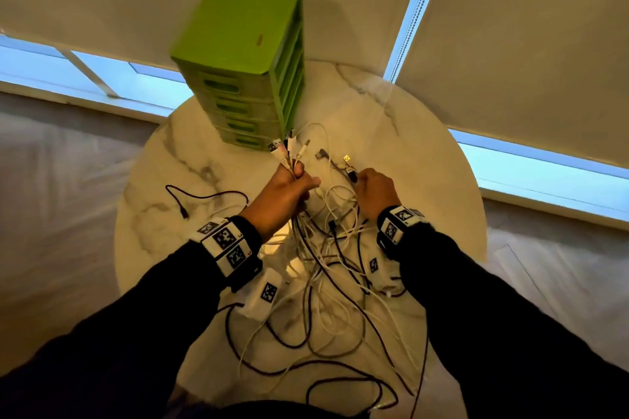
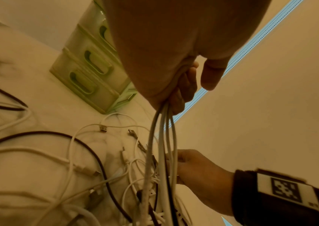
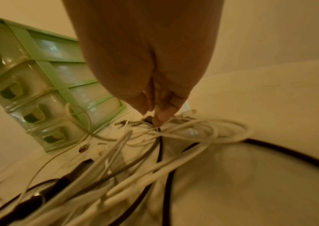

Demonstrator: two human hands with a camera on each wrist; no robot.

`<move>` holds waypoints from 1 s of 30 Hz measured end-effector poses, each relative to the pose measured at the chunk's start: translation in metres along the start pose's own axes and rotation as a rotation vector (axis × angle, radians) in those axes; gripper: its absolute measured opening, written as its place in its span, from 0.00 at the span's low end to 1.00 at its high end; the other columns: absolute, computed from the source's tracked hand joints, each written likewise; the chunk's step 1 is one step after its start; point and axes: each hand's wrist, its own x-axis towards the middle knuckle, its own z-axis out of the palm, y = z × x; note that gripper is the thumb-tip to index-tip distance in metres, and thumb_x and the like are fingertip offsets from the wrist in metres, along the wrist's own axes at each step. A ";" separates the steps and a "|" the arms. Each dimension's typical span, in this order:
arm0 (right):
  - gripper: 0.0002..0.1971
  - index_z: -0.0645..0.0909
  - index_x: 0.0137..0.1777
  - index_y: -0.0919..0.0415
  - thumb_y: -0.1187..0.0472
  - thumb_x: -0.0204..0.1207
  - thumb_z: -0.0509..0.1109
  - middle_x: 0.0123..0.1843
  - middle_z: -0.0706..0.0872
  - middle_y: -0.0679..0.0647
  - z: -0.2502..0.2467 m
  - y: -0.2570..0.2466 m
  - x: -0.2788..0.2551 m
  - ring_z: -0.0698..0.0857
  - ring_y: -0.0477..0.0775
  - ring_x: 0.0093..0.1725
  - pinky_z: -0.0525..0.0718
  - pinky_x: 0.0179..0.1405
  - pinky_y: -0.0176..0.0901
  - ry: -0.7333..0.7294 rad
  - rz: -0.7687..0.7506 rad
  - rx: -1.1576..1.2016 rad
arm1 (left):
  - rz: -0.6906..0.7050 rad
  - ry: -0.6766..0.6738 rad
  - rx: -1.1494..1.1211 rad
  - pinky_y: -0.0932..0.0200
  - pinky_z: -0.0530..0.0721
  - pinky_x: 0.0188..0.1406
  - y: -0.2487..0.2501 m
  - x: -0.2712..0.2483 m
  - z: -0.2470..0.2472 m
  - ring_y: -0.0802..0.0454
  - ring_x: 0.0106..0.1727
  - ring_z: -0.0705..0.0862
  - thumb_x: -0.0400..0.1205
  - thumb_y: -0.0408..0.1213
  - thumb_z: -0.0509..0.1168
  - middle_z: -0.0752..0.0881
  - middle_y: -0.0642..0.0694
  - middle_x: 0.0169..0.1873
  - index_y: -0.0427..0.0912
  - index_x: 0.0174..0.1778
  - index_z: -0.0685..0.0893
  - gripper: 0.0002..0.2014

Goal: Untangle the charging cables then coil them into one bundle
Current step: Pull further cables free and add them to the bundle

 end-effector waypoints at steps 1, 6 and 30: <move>0.14 0.81 0.64 0.65 0.58 0.85 0.63 0.63 0.85 0.68 0.002 0.001 0.005 0.81 0.71 0.65 0.81 0.61 0.56 -0.002 0.068 -0.025 | -0.001 0.007 -0.004 0.66 0.69 0.24 -0.001 0.002 0.001 0.61 0.25 0.67 0.86 0.26 0.60 0.66 0.53 0.29 0.50 0.42 0.62 0.17; 0.14 0.83 0.61 0.63 0.56 0.80 0.68 0.63 0.84 0.65 0.009 0.000 0.019 0.83 0.69 0.62 0.83 0.60 0.55 -0.020 0.151 -0.071 | -0.006 0.019 0.010 0.67 0.70 0.24 -0.006 0.009 0.003 0.61 0.25 0.67 0.87 0.25 0.60 0.66 0.54 0.28 0.49 0.41 0.63 0.17; 0.11 0.80 0.45 0.52 0.65 0.73 0.80 0.46 0.89 0.50 -0.120 -0.074 -0.031 0.90 0.53 0.48 0.88 0.55 0.46 0.468 -0.309 0.755 | 0.008 0.013 0.055 0.63 0.71 0.30 -0.010 -0.014 0.011 0.60 0.28 0.70 0.86 0.28 0.64 0.70 0.52 0.30 0.48 0.45 0.67 0.13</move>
